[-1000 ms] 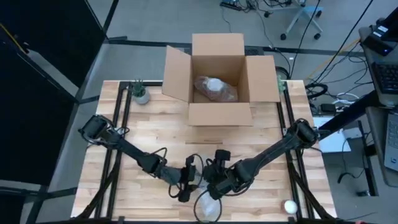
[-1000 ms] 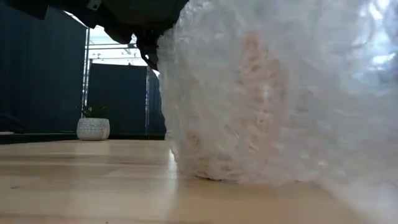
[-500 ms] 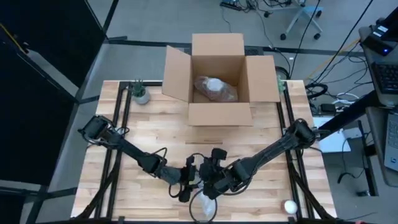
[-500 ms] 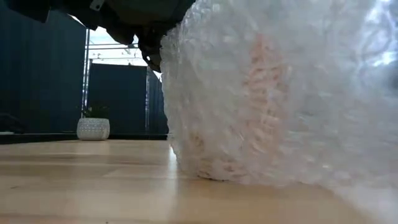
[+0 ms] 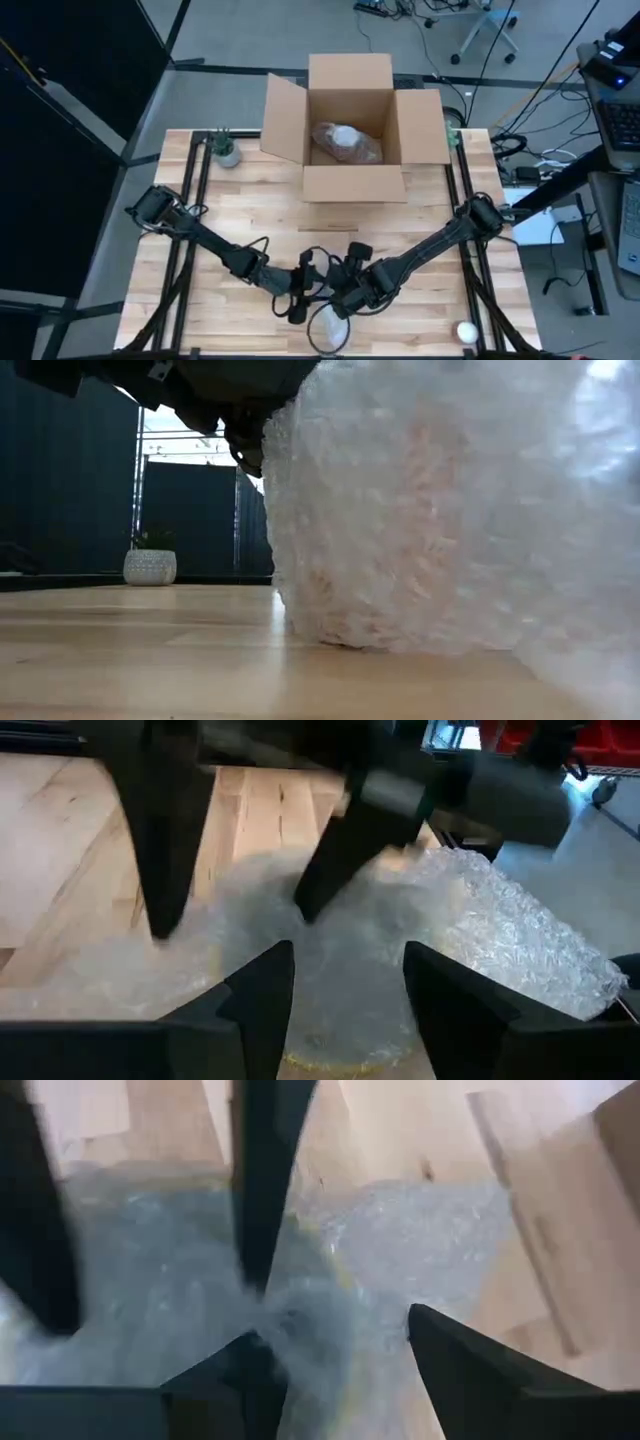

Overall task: Wrap mug
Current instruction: Wrap the orange patterned mug with the transparent bubble wrap

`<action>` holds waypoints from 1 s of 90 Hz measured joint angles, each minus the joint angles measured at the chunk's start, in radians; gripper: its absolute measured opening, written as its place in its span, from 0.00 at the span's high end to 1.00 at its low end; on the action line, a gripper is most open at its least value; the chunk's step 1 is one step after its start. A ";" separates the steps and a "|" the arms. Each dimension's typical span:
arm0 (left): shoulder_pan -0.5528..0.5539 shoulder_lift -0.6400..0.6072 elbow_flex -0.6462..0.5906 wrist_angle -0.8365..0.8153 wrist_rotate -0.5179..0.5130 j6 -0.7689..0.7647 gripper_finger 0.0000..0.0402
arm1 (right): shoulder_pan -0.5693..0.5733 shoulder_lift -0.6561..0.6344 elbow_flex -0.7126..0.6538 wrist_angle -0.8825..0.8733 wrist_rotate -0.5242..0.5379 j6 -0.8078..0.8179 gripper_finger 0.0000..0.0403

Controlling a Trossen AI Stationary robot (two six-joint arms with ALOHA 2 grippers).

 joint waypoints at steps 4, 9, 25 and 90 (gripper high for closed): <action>0.000 0.000 0.000 0.001 0.004 0.000 0.56 | -0.002 -0.003 -0.031 0.052 -0.011 0.009 0.54; -0.001 -0.002 0.000 0.002 0.005 -0.011 0.56 | -0.004 -0.005 -0.065 0.109 -0.016 0.028 0.54; -0.008 -0.066 -0.007 -0.035 0.016 -0.058 0.56 | -0.004 -0.004 -0.095 0.166 -0.023 0.042 0.54; -0.017 0.060 0.003 0.064 0.052 -0.171 0.56 | -0.012 -0.017 -0.039 0.114 -0.062 -0.047 0.54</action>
